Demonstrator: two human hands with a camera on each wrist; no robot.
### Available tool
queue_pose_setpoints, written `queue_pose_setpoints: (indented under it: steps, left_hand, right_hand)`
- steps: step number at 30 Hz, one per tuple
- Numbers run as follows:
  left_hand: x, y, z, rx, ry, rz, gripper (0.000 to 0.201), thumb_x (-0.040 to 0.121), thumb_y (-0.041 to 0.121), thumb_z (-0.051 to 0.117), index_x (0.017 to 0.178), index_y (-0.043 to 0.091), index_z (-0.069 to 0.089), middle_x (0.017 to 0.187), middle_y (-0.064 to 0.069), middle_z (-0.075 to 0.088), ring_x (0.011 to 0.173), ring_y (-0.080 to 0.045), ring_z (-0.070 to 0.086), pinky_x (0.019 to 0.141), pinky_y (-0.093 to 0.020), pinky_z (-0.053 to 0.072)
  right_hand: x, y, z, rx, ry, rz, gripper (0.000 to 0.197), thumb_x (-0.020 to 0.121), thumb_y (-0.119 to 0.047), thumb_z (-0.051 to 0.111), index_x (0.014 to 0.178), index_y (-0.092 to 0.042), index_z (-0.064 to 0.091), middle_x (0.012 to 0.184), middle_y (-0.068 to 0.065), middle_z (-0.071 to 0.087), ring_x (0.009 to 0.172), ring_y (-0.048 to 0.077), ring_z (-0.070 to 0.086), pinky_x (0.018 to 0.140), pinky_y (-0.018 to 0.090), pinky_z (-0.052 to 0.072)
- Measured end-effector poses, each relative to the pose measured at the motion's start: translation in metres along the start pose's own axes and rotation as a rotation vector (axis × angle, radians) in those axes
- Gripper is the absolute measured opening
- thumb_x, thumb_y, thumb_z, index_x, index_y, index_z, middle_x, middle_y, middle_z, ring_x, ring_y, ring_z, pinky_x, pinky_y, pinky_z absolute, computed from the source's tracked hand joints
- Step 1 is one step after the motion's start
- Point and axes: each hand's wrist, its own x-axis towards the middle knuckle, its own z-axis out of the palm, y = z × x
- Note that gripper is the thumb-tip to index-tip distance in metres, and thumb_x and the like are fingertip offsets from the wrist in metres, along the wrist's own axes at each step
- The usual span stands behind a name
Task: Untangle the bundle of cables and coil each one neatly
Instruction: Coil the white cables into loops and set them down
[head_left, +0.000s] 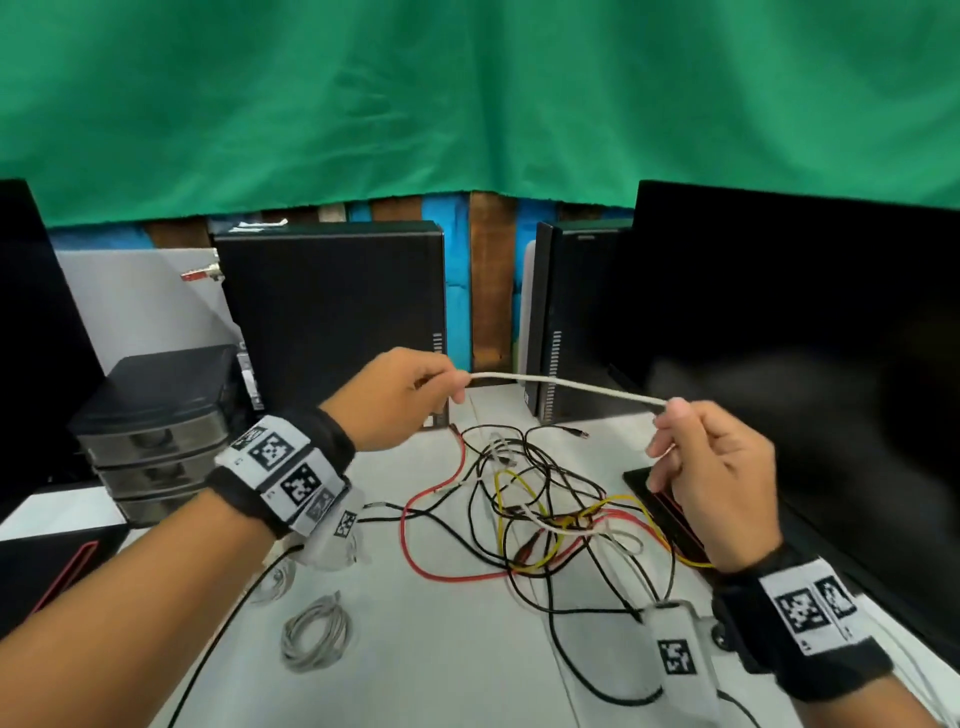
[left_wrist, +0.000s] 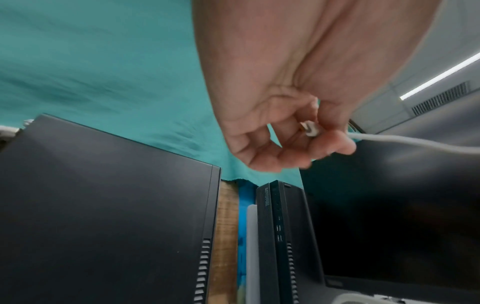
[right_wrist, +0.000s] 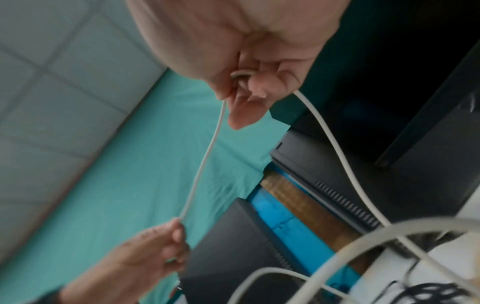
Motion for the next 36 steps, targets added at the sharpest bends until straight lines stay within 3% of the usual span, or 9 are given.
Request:
queue_pose_setpoints:
  steps: [3,6,10,18,22,27,30,33,36]
  left_hand:
    - [-0.008,0.015,0.010,-0.043,-0.079,-0.022,0.035,0.104,0.033,0.045,0.077,0.021,0.063,0.060,0.012,0.051,0.054,0.000,0.047,0.056,-0.015,0.039]
    - [-0.026,0.036,0.036,-0.084,-0.098,-0.014,0.037,0.105,0.034,0.042,0.074,0.023,0.060,0.064,0.010,0.050,0.060,-0.002,0.045,0.060,-0.027,0.043]
    - [-0.059,0.063,0.062,-0.620,-0.053,-0.197,0.040,0.107,0.034,0.039,0.073,0.017,0.051,0.056,0.013,0.035,0.049,-0.006,0.032,0.051,-0.021,0.028]
    - [-0.103,0.062,0.065,-1.252,-0.171,-0.575,0.027,0.101,0.028,0.048,0.086,0.010,0.060,0.061,-0.002,0.028,0.048,-0.014,0.026,0.050,-0.028,0.038]
    - [-0.106,0.059,0.053,-1.361,-0.171,-0.530,0.021,0.096,0.025,0.054,0.081,0.011,0.058,0.060,0.000,0.031,0.047,-0.013,0.030,0.050,-0.026,0.041]
    - [-0.100,0.064,0.022,-1.638,0.100,-0.354,0.028,0.095,0.021,0.048,0.074,0.011,0.063,0.072,-0.006,0.062,0.075,-0.022,0.071,0.068,-0.032,0.061]
    - [-0.098,0.061,0.017,-1.635,0.215,-0.285,0.027,0.098,0.022,0.039,0.083,0.005,0.055,0.105,-0.018,0.073,0.113,-0.031,0.068,0.094,-0.038,0.055]
    - [-0.097,0.050,0.028,-1.477,0.265,-0.260,0.027,0.101,0.022,0.036,0.087,0.003,0.049,0.123,-0.019,0.069,0.122,-0.028,0.063,0.103,-0.038,0.049]
    - [-0.096,0.040,0.038,-1.058,0.264,-0.175,0.033,0.104,0.027,0.042,0.086,0.001,0.052,0.123,-0.005,0.071,0.124,-0.018,0.062,0.105,-0.031,0.047]
  right_hand:
    - [-0.006,0.012,0.000,-0.275,-0.018,0.017,0.011,0.098,-0.024,0.059,0.101,-0.028,0.069,0.096,0.002,0.072,0.052,0.017,0.064,0.056,0.026,0.054]
    - [-0.025,0.000,0.014,-0.485,-0.060,-0.217,0.036,0.096,-0.031,0.062,0.131,-0.036,0.058,0.096,-0.009,0.070,0.071,0.004,0.063,0.071,0.023,0.054]
    - [-0.050,-0.020,0.037,-0.554,-0.197,-0.566,0.027,0.099,-0.032,0.053,0.120,-0.028,0.069,0.120,-0.016,0.065,0.110,0.013,0.055,0.093,0.034,0.041]
    - [-0.071,0.001,0.056,-0.096,-0.418,-0.338,0.021,0.095,-0.020,0.061,0.108,-0.022,0.077,0.085,-0.013,0.067,0.079,0.013,0.065,0.071,0.027,0.052]
    - [-0.072,-0.002,0.061,-0.004,-0.434,-0.293,0.029,0.094,-0.012,0.062,0.112,-0.030,0.076,0.078,-0.006,0.066,0.072,0.015,0.063,0.067,0.028,0.052]
    - [-0.066,0.005,0.060,0.012,-0.373,-0.063,0.031,0.098,-0.007,0.059,0.114,-0.030,0.073,0.061,-0.010,0.058,0.059,0.001,0.051,0.061,0.013,0.043]
    - [-0.086,0.008,0.065,-0.131,-0.672,-0.129,0.024,0.100,-0.014,0.059,0.114,-0.026,0.075,0.080,-0.029,0.069,0.072,-0.009,0.062,0.071,0.010,0.047]
    - [-0.100,-0.008,0.066,-0.273,-0.887,-0.319,0.020,0.103,-0.033,0.052,0.097,-0.024,0.069,0.068,-0.016,0.060,0.061,0.001,0.052,0.063,0.025,0.048]
    - [-0.093,-0.033,0.055,-0.338,-0.933,-0.412,0.023,0.102,-0.036,0.048,0.102,-0.023,0.067,0.073,-0.008,0.059,0.064,0.001,0.051,0.065,0.025,0.046]
